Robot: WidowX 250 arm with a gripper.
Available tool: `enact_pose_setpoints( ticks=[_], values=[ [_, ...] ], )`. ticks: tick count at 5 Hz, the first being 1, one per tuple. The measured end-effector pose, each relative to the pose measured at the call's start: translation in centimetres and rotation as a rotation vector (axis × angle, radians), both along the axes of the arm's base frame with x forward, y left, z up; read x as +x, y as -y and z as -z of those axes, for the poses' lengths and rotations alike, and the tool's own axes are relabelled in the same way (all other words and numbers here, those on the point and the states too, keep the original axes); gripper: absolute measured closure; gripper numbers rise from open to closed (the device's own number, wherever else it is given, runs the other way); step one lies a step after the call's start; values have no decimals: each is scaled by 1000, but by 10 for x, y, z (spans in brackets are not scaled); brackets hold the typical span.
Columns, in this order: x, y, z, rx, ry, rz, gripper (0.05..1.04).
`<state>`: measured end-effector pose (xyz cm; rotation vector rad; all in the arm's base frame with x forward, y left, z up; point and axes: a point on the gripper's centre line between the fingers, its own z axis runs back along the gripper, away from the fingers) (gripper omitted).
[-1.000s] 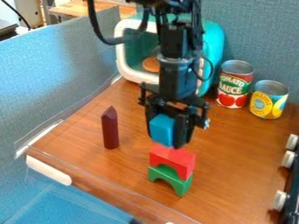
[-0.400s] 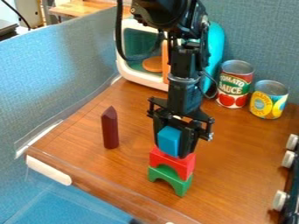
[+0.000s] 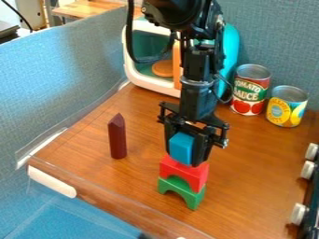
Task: Put the blue cube on top of the red arch
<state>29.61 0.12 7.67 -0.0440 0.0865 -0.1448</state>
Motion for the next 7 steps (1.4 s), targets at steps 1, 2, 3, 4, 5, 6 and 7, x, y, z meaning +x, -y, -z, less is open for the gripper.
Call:
enact_pose_setpoints(
  ticks=[1,2,3,4,5,6,7],
  values=[
    [-1,-1,0,9,-8,-5,473],
    [-2,-3,5,15,-27,-12,473],
    [-3,-8,8,16,-36,-20,473],
    [-1,-9,9,24,-26,-20,473],
    [1,-9,8,24,-23,-23,398],
    [0,-9,9,18,-31,-50,124],
    [1,-8,8,3,-30,-54,81]
  ],
)
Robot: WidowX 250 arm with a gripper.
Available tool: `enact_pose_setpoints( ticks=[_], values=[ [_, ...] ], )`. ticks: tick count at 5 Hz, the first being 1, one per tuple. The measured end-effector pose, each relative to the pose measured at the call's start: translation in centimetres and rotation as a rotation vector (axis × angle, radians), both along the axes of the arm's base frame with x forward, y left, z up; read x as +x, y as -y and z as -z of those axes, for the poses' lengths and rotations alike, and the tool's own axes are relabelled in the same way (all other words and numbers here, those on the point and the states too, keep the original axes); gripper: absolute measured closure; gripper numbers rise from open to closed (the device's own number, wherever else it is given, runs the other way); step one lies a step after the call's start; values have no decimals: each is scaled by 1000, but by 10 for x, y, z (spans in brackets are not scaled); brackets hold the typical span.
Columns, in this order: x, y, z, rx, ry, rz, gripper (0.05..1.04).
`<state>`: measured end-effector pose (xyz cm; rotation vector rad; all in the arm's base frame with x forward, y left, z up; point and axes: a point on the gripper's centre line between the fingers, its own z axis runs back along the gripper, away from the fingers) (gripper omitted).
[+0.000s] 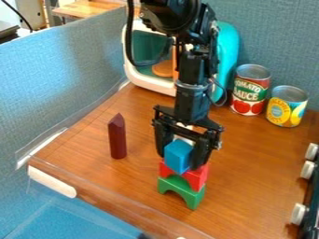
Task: Put the blue cube on top of the red arch
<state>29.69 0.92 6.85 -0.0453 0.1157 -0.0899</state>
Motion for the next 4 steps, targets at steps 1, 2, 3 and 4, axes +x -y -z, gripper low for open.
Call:
enact_pose_setpoints(
  ticks=[1,2,3,4],
  values=[
    [-1,0,0,-1,-6,-4,83],
    [-3,0,-24,-5,41,3,83],
    [-3,-9,-78,-14,167,-31,83],
    [1,-15,-94,1,187,-30,83]
  ],
)
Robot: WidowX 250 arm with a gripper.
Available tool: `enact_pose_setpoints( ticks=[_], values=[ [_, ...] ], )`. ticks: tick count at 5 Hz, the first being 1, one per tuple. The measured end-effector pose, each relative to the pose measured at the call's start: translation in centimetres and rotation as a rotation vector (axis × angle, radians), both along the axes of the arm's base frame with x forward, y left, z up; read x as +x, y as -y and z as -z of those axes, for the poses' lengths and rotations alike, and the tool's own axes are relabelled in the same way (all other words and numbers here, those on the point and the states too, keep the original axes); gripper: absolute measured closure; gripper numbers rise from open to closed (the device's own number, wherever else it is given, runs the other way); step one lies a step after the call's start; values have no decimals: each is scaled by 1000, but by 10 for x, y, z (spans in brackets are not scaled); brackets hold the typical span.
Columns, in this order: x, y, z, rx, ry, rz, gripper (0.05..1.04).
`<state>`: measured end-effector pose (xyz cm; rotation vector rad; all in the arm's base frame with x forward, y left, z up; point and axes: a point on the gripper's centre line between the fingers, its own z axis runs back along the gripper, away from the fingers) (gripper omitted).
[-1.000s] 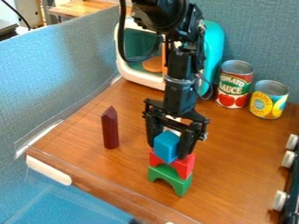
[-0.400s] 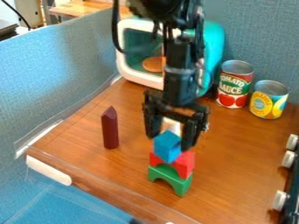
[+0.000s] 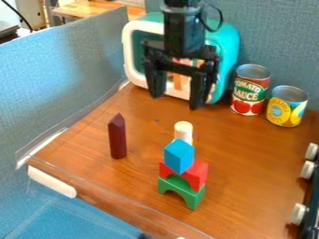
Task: Put the blue cube on top of the red arch
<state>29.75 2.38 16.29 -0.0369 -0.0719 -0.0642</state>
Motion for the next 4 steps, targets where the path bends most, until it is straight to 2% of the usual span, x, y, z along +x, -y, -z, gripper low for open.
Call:
enact_pose_setpoints(
  ticks=[1,2,4],
  values=[
    [0,-16,3,-6,-6,-15,83],
    [8,-17,16,20,-36,22,83],
    [8,-17,16,21,-38,25,83]
  ],
)
